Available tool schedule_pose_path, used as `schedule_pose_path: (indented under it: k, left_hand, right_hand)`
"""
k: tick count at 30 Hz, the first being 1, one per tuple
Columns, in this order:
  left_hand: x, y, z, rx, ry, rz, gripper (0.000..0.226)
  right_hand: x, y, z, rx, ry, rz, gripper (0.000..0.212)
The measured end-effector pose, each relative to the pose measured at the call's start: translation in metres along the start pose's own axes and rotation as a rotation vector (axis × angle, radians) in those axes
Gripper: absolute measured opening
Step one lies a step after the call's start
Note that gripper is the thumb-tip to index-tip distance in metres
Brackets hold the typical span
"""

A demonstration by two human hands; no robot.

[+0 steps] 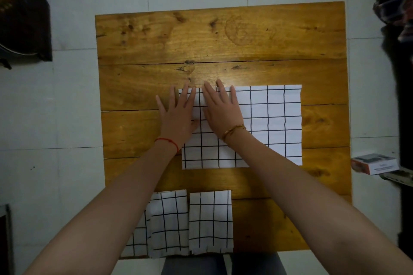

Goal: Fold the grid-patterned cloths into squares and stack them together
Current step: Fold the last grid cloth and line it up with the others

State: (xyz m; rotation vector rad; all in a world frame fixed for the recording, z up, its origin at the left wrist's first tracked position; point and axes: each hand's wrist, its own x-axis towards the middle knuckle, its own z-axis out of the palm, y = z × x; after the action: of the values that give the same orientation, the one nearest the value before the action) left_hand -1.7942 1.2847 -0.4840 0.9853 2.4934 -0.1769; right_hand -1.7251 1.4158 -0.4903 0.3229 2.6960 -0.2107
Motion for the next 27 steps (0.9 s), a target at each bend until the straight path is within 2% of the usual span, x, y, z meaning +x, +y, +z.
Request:
schedule_pose_path:
  k: [6, 11, 13, 16, 19, 22, 24, 27]
  left_hand:
    - [0.0, 0.001, 0.0, -0.024, -0.009, -0.008, 0.086]
    - [-0.001, 0.0, 0.001, -0.042, -0.013, -0.019, 0.089]
    - [-0.002, 0.0, 0.001, -0.064, -0.006, -0.027, 0.089]
    - [-0.004, 0.004, 0.003, -0.096, 0.0, -0.053, 0.089]
    - [-0.011, 0.007, 0.005, -0.163, 0.076, -0.106, 0.088]
    - [-0.027, 0.013, 0.007, -0.301, 0.241, -0.226, 0.068]
    - [-0.039, 0.018, 0.01, -0.379, 0.294, -0.382, 0.052]
    - [-0.052, 0.022, 0.017, -0.477, 0.246, -0.584, 0.048]
  right_hand:
    - [-0.037, 0.074, 0.01, -0.109, 0.024, 0.121, 0.061]
    - [-0.067, 0.141, 0.011, -0.053, 0.047, 0.419, 0.063]
    - [-0.075, 0.158, 0.011, -0.02, 0.047, 0.486, 0.064]
    - [-0.079, 0.166, 0.012, -0.004, 0.036, 0.464, 0.064]
    - [-0.076, 0.16, 0.009, 0.062, 0.065, 0.487, 0.065]
    - [-0.072, 0.145, 0.004, 0.099, 0.141, 0.475, 0.063]
    - [-0.072, 0.131, 0.0, 0.095, 0.177, 0.358, 0.06]
    - [-0.074, 0.106, 0.001, 0.084, 0.163, 0.141, 0.057]
